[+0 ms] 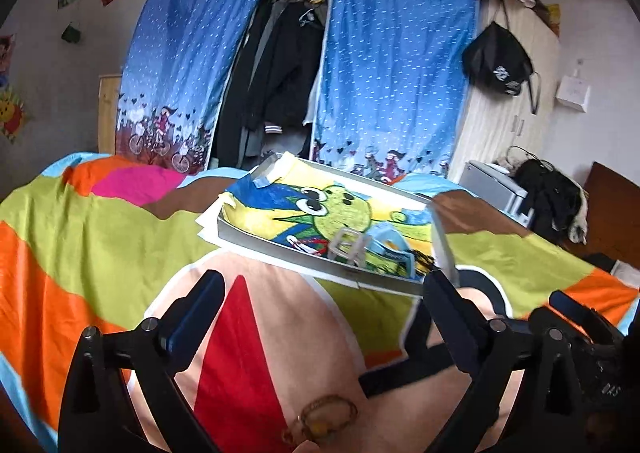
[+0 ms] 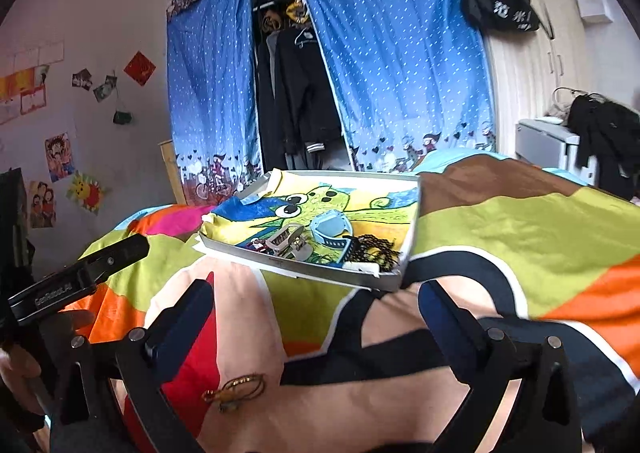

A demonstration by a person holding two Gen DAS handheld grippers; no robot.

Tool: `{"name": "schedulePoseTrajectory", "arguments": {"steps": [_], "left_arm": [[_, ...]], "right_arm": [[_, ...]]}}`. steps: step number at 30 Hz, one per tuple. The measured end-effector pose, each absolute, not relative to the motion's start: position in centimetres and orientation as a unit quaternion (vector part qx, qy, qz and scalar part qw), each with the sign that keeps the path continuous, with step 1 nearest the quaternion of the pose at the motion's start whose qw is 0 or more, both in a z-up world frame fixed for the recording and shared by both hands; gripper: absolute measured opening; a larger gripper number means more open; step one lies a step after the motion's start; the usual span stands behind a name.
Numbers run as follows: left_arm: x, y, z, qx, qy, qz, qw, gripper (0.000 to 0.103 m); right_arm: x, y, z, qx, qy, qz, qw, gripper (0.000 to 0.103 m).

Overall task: Organize jewelry
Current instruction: 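Withdraw both tools from the box back over the gold chain bracelet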

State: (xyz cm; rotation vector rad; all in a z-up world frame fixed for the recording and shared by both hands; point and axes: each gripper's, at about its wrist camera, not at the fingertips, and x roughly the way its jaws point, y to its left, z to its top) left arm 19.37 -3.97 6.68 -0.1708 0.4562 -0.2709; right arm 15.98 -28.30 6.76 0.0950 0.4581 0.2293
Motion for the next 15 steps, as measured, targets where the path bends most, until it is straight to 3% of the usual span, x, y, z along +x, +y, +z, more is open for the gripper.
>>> {"name": "schedulePoseTrajectory", "arguments": {"steps": [9,15], "left_arm": [[12.9,-4.1,7.3,-0.053,0.203,-0.138,0.968,0.097],[9.5,-2.7,4.9,-0.036,0.22,-0.118,0.968,0.097]], "right_arm": [[10.3,-28.7,6.8,0.042,0.211,0.096,0.972,0.103],[7.6,-28.0,5.7,0.036,0.221,0.099,0.97,0.103]]}}
